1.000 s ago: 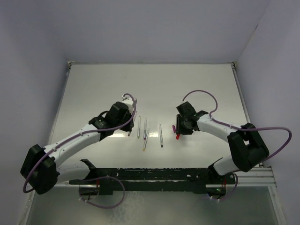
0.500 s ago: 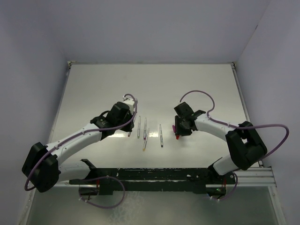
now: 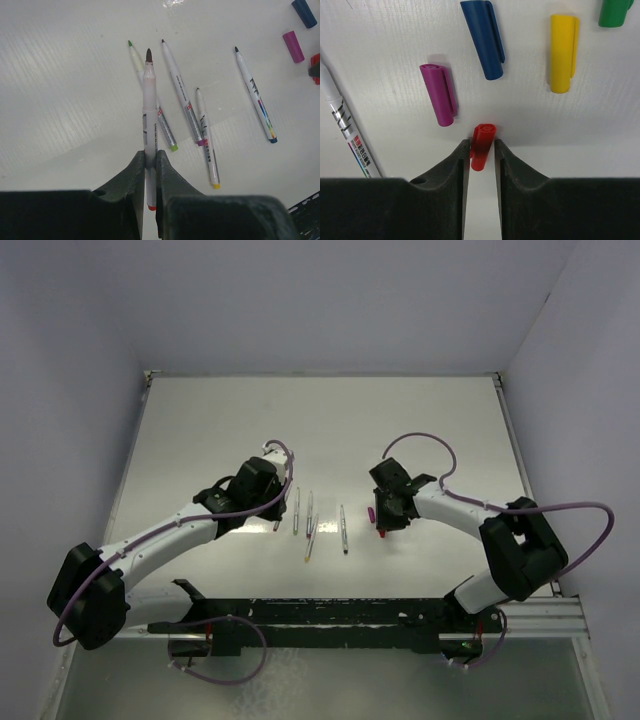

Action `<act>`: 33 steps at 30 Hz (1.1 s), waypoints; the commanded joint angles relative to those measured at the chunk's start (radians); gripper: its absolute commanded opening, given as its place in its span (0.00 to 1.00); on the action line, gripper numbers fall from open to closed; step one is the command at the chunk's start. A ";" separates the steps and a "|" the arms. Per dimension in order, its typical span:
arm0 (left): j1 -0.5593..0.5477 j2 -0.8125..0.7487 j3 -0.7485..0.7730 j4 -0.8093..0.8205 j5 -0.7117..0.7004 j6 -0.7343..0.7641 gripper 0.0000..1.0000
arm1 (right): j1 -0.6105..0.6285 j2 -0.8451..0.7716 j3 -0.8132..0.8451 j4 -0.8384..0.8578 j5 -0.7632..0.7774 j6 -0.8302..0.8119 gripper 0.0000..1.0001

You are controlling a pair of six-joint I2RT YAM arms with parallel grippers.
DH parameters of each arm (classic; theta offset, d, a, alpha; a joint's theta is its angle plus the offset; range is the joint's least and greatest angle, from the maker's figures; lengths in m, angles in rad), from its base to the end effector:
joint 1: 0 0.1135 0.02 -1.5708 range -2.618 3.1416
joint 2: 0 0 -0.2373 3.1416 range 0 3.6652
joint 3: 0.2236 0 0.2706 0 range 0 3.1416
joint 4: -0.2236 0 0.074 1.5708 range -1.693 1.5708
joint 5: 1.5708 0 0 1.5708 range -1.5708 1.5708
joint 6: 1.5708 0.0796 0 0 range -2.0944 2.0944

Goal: Insert the pens into the pen caps

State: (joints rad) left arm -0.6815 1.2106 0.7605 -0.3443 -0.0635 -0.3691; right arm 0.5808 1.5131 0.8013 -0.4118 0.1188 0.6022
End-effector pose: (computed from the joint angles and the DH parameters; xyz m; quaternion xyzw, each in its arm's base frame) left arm 0.2420 -0.1898 0.1653 0.1321 0.9157 -0.1643 0.3421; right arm 0.2656 0.1630 0.0855 0.0236 0.9732 0.0754 0.2160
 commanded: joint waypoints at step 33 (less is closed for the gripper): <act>-0.001 -0.059 0.084 0.022 -0.034 0.042 0.00 | 0.008 -0.218 0.233 -0.078 0.093 -0.035 0.00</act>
State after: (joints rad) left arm -0.6815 1.1931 0.7673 -0.3489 -0.0937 -0.3531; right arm 0.5835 1.3872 0.9184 -0.5285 0.1745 0.5999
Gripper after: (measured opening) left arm 0.130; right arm 0.035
